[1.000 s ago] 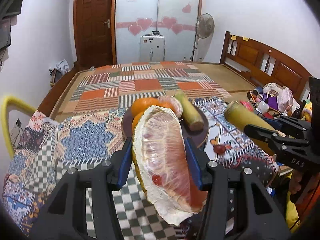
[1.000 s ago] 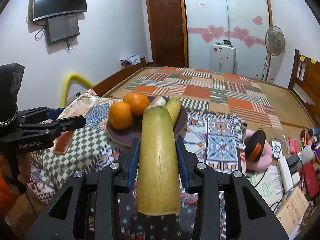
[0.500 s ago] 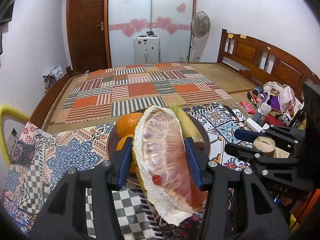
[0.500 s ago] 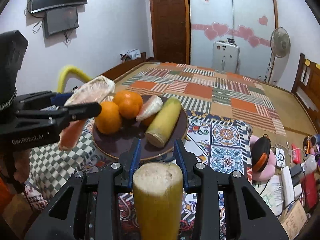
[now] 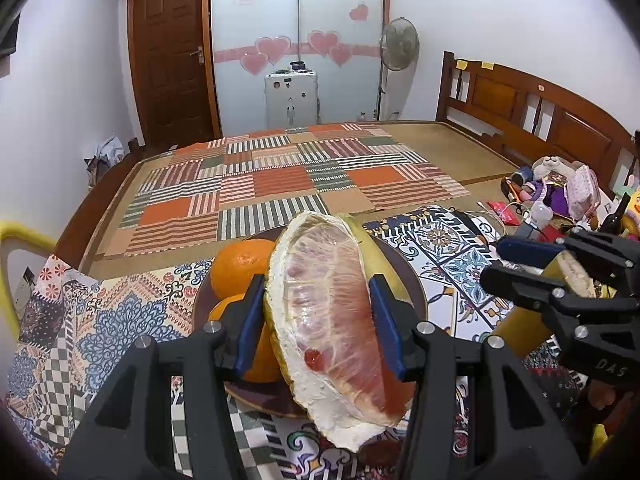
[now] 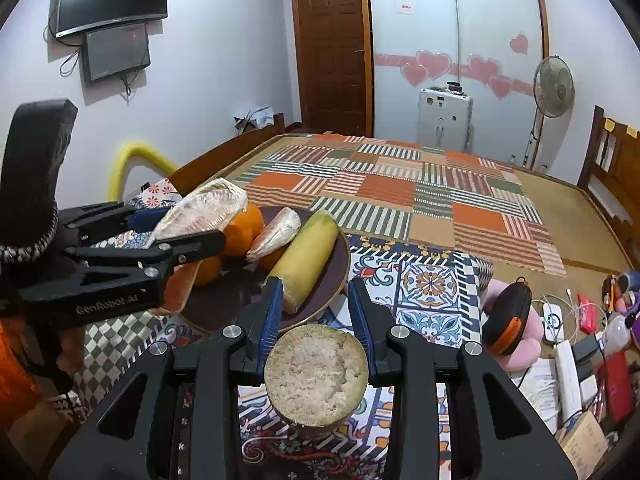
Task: Organize fruits
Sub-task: 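Lower the pomelo segment onto the plate with left tool while right tool carries the yellow fruit over it, then set the yellow cylindrical fruit on the plate and open the right tool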
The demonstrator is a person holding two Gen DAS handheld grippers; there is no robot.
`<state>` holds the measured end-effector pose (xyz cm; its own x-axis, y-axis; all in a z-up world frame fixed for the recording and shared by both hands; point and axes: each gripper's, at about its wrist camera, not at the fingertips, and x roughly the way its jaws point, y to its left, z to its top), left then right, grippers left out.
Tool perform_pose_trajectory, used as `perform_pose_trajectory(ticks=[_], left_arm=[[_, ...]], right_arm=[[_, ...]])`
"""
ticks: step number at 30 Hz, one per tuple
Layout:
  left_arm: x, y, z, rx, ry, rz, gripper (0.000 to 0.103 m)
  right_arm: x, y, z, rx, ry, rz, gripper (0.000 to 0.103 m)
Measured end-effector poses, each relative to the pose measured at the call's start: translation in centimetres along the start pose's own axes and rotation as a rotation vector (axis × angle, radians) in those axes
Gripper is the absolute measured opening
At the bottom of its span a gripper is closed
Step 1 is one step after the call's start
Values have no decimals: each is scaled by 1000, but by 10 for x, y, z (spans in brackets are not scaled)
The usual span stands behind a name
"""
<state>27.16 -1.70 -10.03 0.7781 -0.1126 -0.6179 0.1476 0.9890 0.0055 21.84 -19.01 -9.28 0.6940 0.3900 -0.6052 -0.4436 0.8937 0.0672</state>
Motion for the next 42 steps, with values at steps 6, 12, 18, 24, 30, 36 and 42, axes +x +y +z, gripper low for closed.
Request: perform_pose_trajectory(ticks=[6,12,18,24,30,36,42], left_arm=[[15,-1,4,9,0,28,51],[26,-4,6,21,13,15,52],[17,5,13,-2,-14,19,56],[0,29,8,-52,-27,15,57],[-10,49,1,-63,-29,48,58],[-17,67,-8,-91,-38,59,58],[-15,66,-15,-69,-27,68,58]], right_arm=[[-2,-1,11,-3,-26,-2,31],[0,1,16,-4,-37,8,31],[4,5,24,-10,-40,23,31],[11,18,33,-44,-47,36,31],[34,34,42,-80,-22,50,31],[55,47,47,-124,-1,36,31],[64,56,49,-153,12,22,31]])
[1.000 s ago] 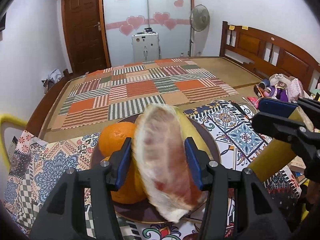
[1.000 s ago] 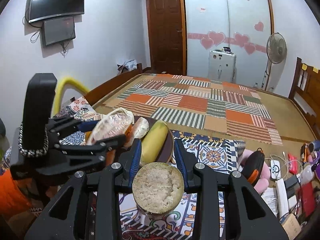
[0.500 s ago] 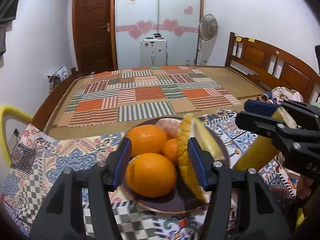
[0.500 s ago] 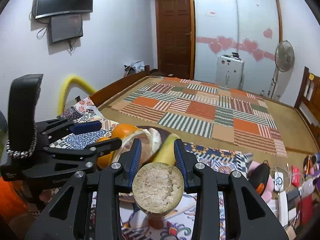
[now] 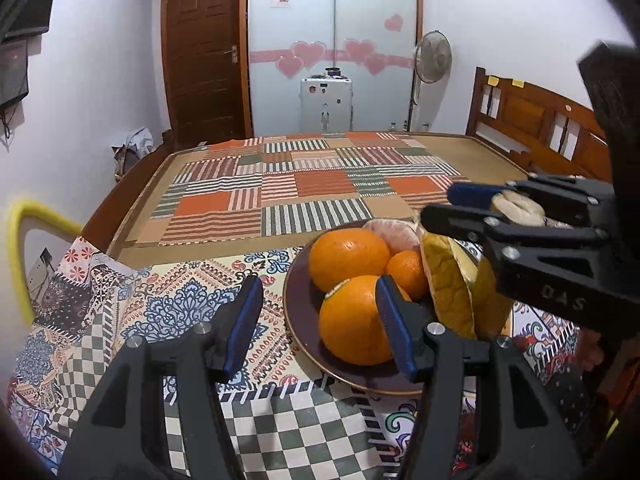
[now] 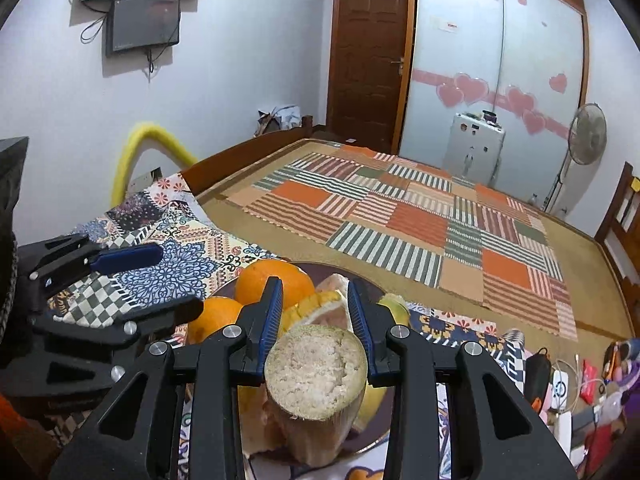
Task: Organize fruits
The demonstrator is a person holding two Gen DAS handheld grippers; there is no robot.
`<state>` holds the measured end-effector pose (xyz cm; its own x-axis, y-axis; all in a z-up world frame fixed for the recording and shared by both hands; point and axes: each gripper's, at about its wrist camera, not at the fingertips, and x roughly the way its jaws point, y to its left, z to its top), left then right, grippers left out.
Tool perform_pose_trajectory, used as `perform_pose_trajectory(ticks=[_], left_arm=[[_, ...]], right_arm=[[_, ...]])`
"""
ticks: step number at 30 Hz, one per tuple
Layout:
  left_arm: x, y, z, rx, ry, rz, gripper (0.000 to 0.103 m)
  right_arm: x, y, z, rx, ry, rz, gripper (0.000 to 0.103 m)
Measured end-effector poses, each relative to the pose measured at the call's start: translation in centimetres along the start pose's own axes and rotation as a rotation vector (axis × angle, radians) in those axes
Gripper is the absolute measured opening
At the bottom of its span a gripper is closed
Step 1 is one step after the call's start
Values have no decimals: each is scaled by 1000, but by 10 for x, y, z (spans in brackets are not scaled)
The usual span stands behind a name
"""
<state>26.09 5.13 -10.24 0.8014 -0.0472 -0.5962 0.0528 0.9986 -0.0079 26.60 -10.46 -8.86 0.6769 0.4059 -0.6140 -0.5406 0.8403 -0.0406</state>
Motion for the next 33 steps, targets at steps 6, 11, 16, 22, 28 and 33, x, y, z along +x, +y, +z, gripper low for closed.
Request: perform_pose_trajectory(ticks=[6,11,16,22,28,33], left_arm=[[3,-1,-5,-9,11,-11,58],[3,-2,-6,-10,15,-8,58],[-3,-4,-6,-13,14,-9,58],[-21,-13,-11,-9,19,-12,58],[-35,-25,-25,0,35,-22,65],[-33,-30,-42,-6,85,-28,66]], right_arm=[[7,-1,8,-5,55,18,46],[-9,-6,8,4,10,9,64],[-28,-12,-1,36,-15,1,64],[-55,-19,-27,81,-15,-18,64],[-63,-22,-61,100,47,-34,64],[-46,-29,-89,151,140,-40,64]])
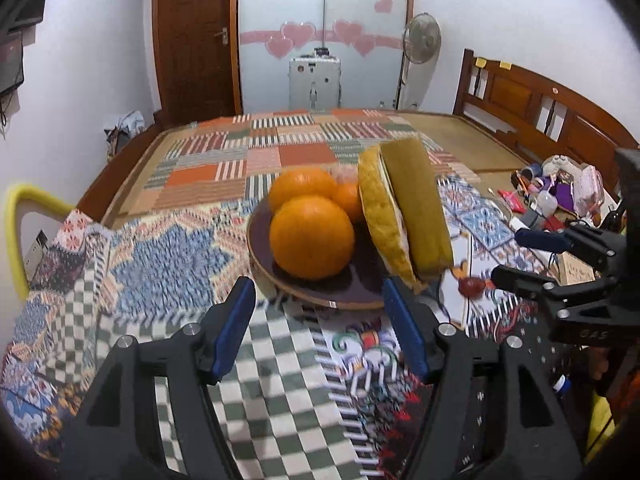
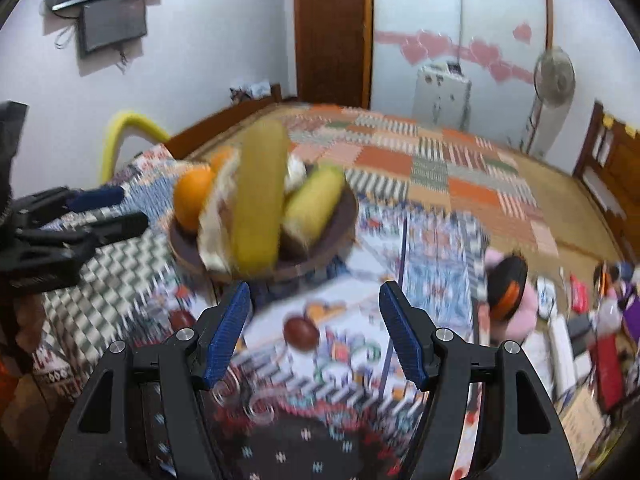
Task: Organize fruits
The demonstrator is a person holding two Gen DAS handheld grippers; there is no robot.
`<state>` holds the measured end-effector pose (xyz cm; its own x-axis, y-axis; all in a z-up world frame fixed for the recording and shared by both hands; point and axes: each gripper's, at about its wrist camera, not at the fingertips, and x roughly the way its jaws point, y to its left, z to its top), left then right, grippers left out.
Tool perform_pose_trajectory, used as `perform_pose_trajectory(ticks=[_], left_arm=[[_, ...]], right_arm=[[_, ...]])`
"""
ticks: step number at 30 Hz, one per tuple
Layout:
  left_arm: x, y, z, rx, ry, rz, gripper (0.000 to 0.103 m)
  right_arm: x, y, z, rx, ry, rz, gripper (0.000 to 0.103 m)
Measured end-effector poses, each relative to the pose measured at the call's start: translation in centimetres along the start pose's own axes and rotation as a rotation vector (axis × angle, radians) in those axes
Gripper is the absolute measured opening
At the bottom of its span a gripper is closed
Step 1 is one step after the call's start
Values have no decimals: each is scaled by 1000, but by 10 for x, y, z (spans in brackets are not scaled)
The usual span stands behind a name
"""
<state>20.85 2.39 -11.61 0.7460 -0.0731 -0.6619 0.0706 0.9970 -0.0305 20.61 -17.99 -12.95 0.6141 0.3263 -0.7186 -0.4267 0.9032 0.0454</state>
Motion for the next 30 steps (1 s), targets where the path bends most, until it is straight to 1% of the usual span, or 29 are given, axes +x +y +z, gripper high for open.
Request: perform_pose_trajectory(ticks=[3,5,7,8,9,11,12,13,14,15,17,25,30], left_arm=[[2,-1,-10,-4,17,2,66],[4,-2,-15,-3,27,4,66],[8,-1,-18,-2,41,4,66],[9,-1,-20,-2,49,3,66],[10,0,-22,-1,53,3,66],[12,0,-24,1,60,6,66],[13,0,-25,0,61,4,66],[13,0,-26,-1,62,3,66],[13,-1,-27,-3,64,-2,66],[13,-2,-27,-3,66,-7,66],[13,-5,-27,1,68,-14,66],[10,-28,-31,11,76,-62,66],[20,-47,-38,28,103,-91,66]], right_arm=[[14,-2,-7,15,38,15,64],[17,-6,-12,21,46,2,62],[25,-8,-12,28,65,6,54],[29,-9,-11,34,76,14,46],[31,-10,-13,34,82,19,41],[32,-9,-13,24,74,20,38],[32,-8,-12,21,73,37,32],[32,-7,-13,18,73,44,28],[30,-6,-14,15,73,55,22],[30,-6,-14,12,72,60,19],[27,-4,-15,1,54,43,18],[1,-3,-24,21,12,57,18],[-12,-3,-28,26,-10,51,18]])
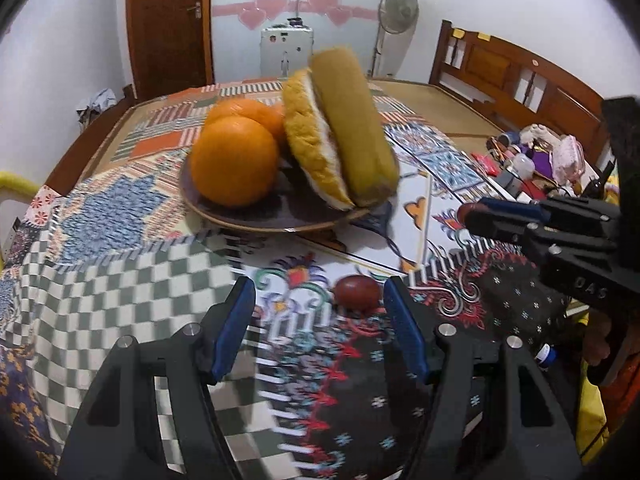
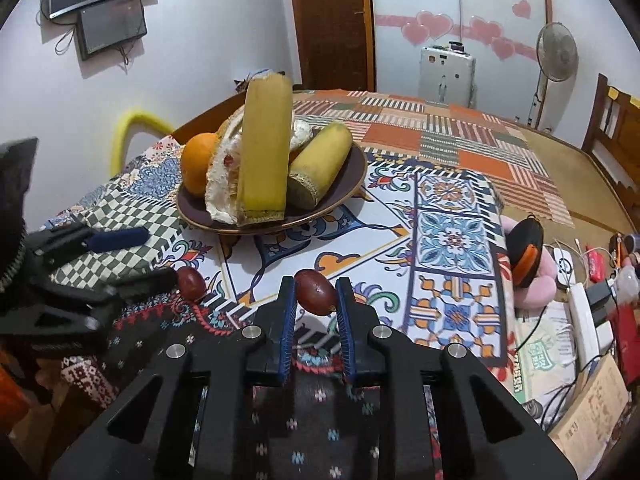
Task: Organize fruits
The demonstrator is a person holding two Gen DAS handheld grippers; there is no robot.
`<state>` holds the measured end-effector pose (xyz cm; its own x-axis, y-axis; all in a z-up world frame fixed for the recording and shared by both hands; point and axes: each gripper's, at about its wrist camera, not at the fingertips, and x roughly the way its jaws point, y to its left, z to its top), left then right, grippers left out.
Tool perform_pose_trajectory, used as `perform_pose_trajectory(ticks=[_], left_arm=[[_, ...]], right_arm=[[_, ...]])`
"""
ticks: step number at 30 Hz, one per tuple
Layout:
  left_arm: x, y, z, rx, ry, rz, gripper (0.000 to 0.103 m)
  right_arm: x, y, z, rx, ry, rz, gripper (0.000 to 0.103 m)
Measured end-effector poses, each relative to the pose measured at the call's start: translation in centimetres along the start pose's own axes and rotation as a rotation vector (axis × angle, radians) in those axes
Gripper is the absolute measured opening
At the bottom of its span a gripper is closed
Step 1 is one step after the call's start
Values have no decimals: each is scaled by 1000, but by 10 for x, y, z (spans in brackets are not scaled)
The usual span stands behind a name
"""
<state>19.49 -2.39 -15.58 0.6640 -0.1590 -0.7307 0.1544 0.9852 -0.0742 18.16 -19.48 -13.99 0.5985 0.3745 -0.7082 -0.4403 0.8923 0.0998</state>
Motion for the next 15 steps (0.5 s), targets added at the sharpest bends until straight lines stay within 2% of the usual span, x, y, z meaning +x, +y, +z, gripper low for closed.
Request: perform_pose_trajectory(ticks=[3,4,6,7,15], left_arm=[[9,-4,-1,4,15,-14,57],[12,-6,-1,7,21,-20,48],[12,-10,0,20,9,-10,39],[13,-11,0,25,11,-24,29],[5,-5,2,20,-14,-19,27]], right_arm=[[-2,-2,0,-4,-5,-1,18],[-3,-3,-1,-3,-7,0,18],[-4,-6,-1,0,-9,3,18],[-3,-8,1,1,-10,4,18],[1,-10,5,15,-21,18,18]])
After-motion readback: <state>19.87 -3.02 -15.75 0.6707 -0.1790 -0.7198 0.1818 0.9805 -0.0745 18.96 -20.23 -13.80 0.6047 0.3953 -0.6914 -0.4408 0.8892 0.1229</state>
